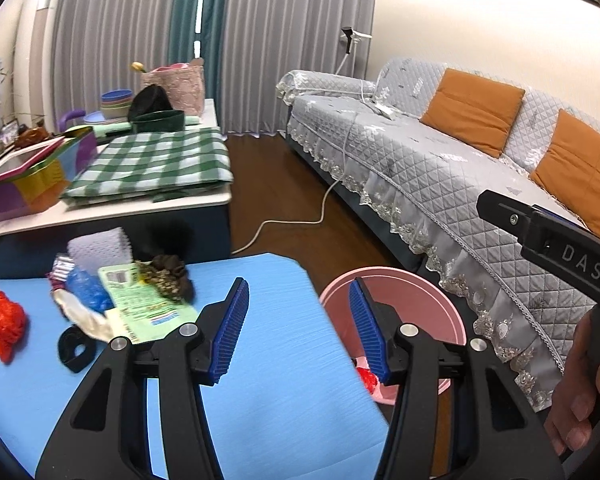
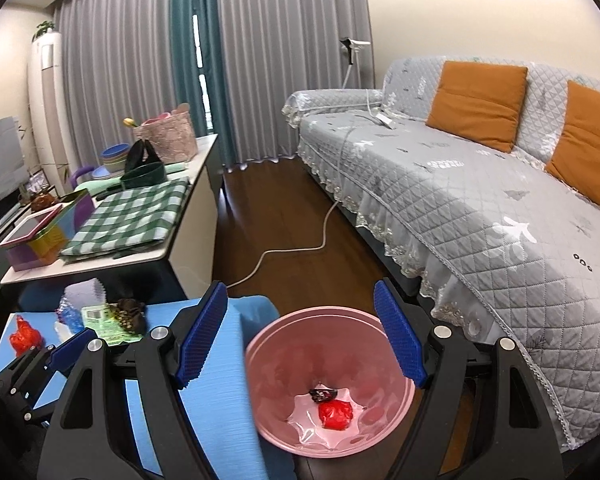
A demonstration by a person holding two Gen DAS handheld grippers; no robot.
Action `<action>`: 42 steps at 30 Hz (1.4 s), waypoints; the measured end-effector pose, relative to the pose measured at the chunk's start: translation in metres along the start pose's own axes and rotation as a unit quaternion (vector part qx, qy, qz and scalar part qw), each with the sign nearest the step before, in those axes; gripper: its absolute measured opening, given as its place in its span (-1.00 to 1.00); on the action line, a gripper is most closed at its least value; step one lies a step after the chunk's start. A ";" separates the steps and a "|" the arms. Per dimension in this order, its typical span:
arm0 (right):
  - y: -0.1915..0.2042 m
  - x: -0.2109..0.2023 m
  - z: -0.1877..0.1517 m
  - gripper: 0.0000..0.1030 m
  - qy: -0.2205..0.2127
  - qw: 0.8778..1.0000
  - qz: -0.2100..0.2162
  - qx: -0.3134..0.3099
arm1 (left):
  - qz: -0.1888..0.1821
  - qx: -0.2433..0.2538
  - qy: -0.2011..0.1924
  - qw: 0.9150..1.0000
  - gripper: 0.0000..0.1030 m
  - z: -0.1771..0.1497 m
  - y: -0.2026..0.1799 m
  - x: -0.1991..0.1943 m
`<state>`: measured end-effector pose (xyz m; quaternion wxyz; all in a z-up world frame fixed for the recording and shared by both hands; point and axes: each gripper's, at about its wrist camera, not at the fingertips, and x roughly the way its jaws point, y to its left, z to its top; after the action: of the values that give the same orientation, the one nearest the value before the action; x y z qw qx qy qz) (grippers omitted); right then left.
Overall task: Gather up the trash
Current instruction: 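Move both open tools back over the table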
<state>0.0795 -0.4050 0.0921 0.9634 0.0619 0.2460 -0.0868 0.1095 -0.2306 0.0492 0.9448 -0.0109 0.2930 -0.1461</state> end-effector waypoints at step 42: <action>0.202 0.069 -0.091 -0.02 0.103 0.972 0.199 -0.070 | 0.186 -0.101 -0.004 0.977 -0.09 -0.085 0.214 -0.045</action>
<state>0.1370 -0.2028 -0.0048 0.9327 0.0511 0.3321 0.1312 0.0839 -0.0078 -0.0191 0.9506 -0.0522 0.2996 0.0629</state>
